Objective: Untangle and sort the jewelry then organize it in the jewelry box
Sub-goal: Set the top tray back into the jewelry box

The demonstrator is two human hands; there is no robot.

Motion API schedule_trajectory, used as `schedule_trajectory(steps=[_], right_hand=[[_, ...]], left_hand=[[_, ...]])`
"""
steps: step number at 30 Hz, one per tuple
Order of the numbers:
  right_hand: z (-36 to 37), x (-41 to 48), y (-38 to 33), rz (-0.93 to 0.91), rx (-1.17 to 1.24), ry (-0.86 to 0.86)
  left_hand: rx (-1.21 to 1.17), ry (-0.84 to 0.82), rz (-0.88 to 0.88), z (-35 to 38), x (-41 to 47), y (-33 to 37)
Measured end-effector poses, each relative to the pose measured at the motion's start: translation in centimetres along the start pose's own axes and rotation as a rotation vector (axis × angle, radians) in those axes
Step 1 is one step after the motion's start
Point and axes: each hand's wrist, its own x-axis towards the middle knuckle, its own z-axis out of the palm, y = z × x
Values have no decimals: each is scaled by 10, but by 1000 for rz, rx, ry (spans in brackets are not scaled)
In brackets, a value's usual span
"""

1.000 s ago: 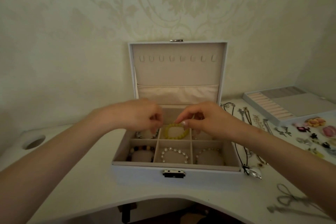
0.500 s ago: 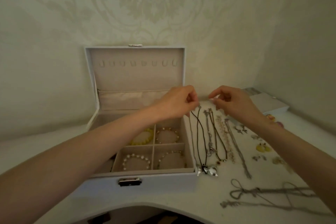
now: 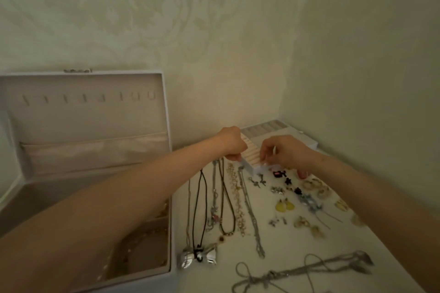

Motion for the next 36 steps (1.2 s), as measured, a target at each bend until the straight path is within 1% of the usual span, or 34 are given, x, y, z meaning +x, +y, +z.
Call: schedule_trajectory(steps=[4, 6, 11, 14, 16, 18, 20, 23, 26, 28, 30, 32, 34, 36], right_hand=[[-2, 5, 1, -103, -84, -60], [-1, 6, 2, -136, -141, -80], [7, 6, 7, -209, -206, -31], [1, 2, 8, -176, -139, 33], [-5, -1, 7, -178, -103, 67], [-7, -2, 8, -186, -93, 89], [-8, -2, 11, -174, -64, 113], [-11, -5, 9, -159, 93, 181], [-22, -12, 4, -156, 255, 279], [-30, -15, 2, -108, 310, 418], [-40, -15, 2, -10, 205, 599], [-50, -15, 4, 108, 68, 705], [-58, -17, 5, 219, 36, 723], [-63, -23, 3, 321, 89, 687]], left_hand=[[115, 32, -64, 3, 14, -1], [82, 27, -100, 5, 18, -4], [-84, 22, -161, 9, 22, -4], [-258, -11, -216, 9, 19, -2], [-450, -67, -264, 10, 14, 1], [-673, -87, -304, 11, 13, 2], [-871, -64, -303, 11, 11, 4], [-1011, 45, -236, 7, 8, 10], [-1028, 97, -171, -1, -1, 15], [-1010, 111, -131, -8, -11, 15], [-973, 127, -90, -20, -23, 13], [-916, 156, -50, -35, -38, 9], [-822, 173, -12, -49, -57, 1], [-733, 175, 2, -61, -77, -9]])
